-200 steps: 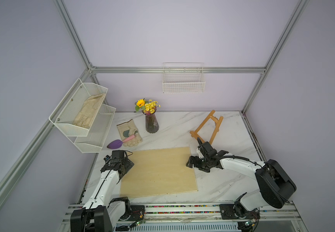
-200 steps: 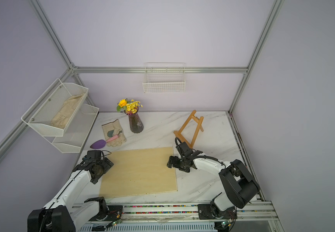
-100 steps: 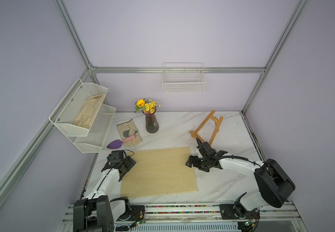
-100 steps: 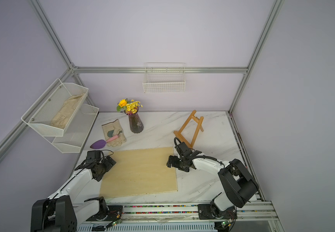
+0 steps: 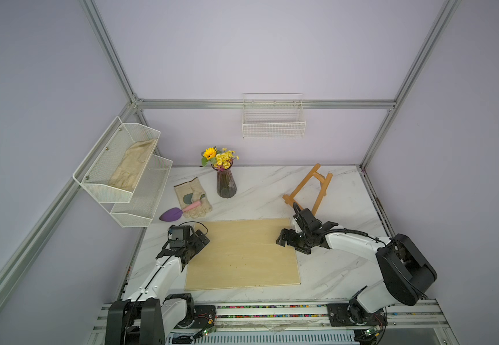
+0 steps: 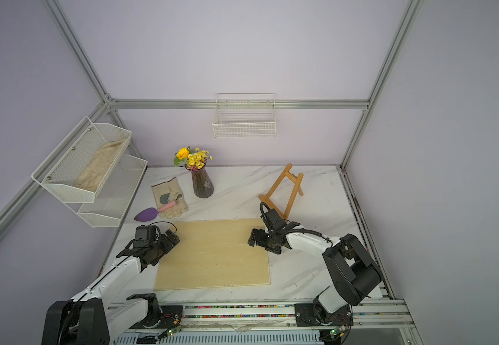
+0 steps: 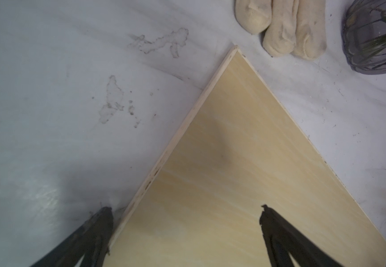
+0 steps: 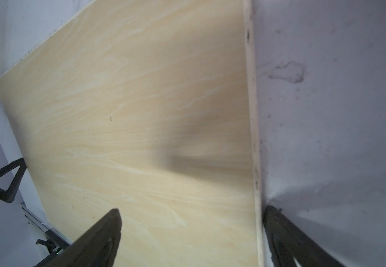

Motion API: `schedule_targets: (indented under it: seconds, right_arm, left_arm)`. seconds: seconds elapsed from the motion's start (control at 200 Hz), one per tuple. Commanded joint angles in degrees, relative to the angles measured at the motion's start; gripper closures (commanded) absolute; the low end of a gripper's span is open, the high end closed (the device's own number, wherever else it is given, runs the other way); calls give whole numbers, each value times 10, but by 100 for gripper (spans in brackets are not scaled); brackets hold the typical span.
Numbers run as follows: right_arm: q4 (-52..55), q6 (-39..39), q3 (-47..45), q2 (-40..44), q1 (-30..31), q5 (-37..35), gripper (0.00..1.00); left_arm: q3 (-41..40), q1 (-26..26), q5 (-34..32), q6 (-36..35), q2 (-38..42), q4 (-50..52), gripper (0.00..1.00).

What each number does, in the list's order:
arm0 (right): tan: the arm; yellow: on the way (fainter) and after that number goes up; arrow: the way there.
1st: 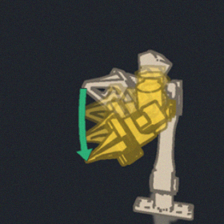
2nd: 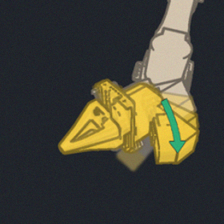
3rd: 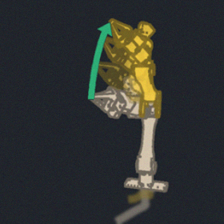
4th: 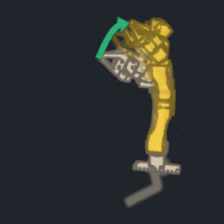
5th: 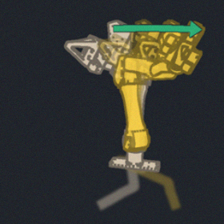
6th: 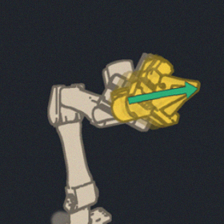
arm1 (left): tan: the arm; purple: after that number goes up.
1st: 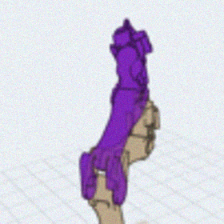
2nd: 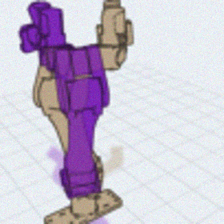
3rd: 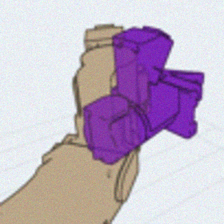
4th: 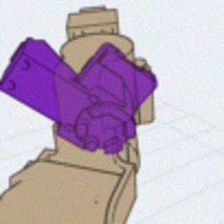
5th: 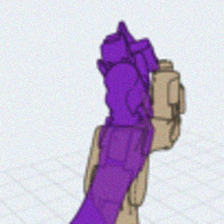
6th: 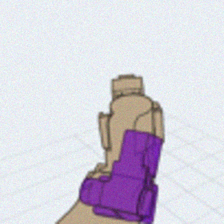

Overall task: Assemble the easel
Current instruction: Pick up the drawing board from the center of the board.

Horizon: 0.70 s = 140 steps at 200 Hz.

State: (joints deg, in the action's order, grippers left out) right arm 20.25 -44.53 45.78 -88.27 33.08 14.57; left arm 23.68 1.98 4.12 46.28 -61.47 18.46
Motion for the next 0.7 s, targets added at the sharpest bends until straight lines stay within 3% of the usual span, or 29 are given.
schedule_targets:
  seconds: [0.0, 0.45, 0.55, 0.695]
  right_arm:
    - [28, -15, -17, -14, 3, 34, 3]
    - [97, 35, -38, -6, -7, -144, 3]
    - [73, 38, -46, -19, -6, -121, 3]
    - [-18, 18, -67, -18, 2, -3, 3]
  left_arm:
    - [-36, -38, 172, 44, -8, 41, 0]
    - [-42, -41, 67, 42, 3, 85, 0]
    - [-40, -43, 74, 39, -3, 83, 0]
    - [-37, -74, 109, 46, -6, 72, 0]
